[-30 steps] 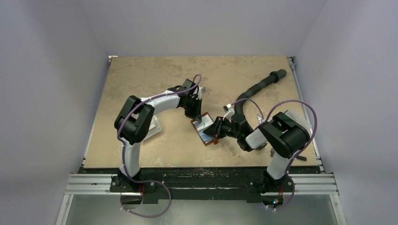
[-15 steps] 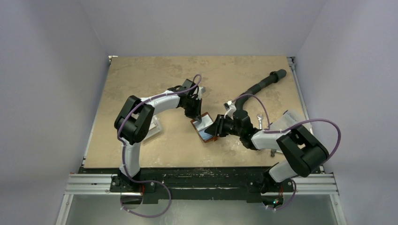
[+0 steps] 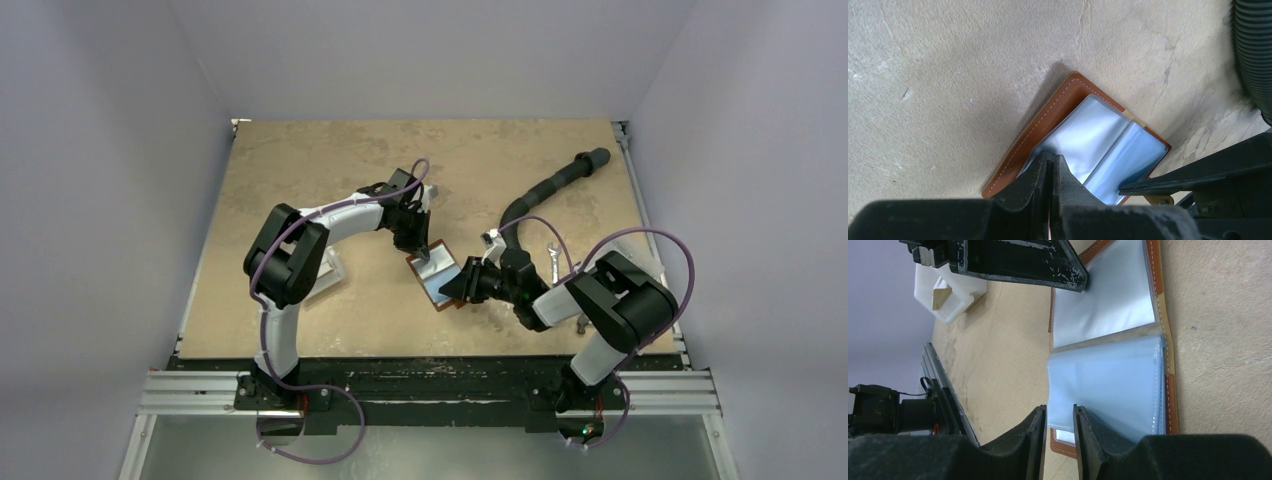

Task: Put the credit cards into the card holder
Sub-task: Open the card holder at the center of the board.

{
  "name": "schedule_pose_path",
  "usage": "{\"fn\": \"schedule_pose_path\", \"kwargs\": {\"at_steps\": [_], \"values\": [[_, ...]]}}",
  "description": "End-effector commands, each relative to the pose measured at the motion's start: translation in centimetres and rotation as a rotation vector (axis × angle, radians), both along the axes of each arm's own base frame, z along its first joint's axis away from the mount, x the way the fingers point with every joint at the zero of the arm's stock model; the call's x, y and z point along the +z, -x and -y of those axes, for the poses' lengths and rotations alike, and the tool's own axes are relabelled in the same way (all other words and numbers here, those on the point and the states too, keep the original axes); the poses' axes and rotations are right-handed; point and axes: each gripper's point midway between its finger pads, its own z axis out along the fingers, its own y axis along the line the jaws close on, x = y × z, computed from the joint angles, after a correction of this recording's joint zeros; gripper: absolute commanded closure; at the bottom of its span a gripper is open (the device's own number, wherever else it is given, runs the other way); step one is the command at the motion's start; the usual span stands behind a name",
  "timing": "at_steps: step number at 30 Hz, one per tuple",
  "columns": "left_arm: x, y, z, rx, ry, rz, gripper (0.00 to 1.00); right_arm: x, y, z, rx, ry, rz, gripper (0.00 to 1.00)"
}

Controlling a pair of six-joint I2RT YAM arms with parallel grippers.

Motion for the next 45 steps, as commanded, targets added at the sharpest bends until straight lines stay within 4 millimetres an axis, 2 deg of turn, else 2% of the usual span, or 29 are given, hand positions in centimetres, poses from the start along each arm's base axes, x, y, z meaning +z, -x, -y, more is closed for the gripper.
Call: {"fn": "schedule_pose_path", "kwargs": {"at_steps": [1,5,10,14,18,22,25,30,33,36,41,45], "values": [[0.5,-0.4,-0.1,0.007,-0.002,0.012,1.00,-3.7,2.4,1.9,-0.001,0.121,-0.120,0.66],[1.5,-0.3,0.5,-0.001,0.040,0.019,1.00,-2.6,1.7,1.7,0.001,0.130,-0.093,0.65],[4.2,-0.1,1.4,-0.012,0.129,0.053,1.00,-0.8,1.0,1.2,0.010,0.123,-0.056,0.65],[5.0,-0.1,1.5,-0.018,0.141,0.064,1.00,0.7,0.0,1.3,0.006,0.157,-0.015,0.64],[4.9,0.1,1.6,-0.021,0.149,0.057,1.00,1.7,-0.6,1.7,0.014,0.227,0.014,0.63],[4.4,0.2,1.6,-0.019,0.145,0.043,1.00,2.8,-0.4,1.5,0.051,0.249,0.030,0.60],[3.5,0.1,1.2,-0.006,0.116,0.036,1.00,3.3,0.3,0.4,0.106,0.228,0.034,0.59],[1.8,0.4,-0.2,0.050,0.020,0.022,1.00,2.4,2.0,-2.5,0.201,0.180,-0.003,0.61],[0.9,1.9,-1.4,0.114,0.017,-0.005,1.00,1.9,2.1,-2.4,0.187,0.183,-0.010,0.63],[0.2,3.7,-3.1,0.199,0.000,-0.002,1.00,1.6,1.9,-1.4,0.155,0.226,0.009,0.63],[1.9,5.8,-3.9,0.307,0.121,0.027,1.00,1.4,1.9,-0.4,0.140,0.277,0.024,0.63],[2.2,7.3,-3.6,0.316,0.173,0.013,1.00,1.8,1.1,0.1,0.117,0.320,0.051,0.63]]}}
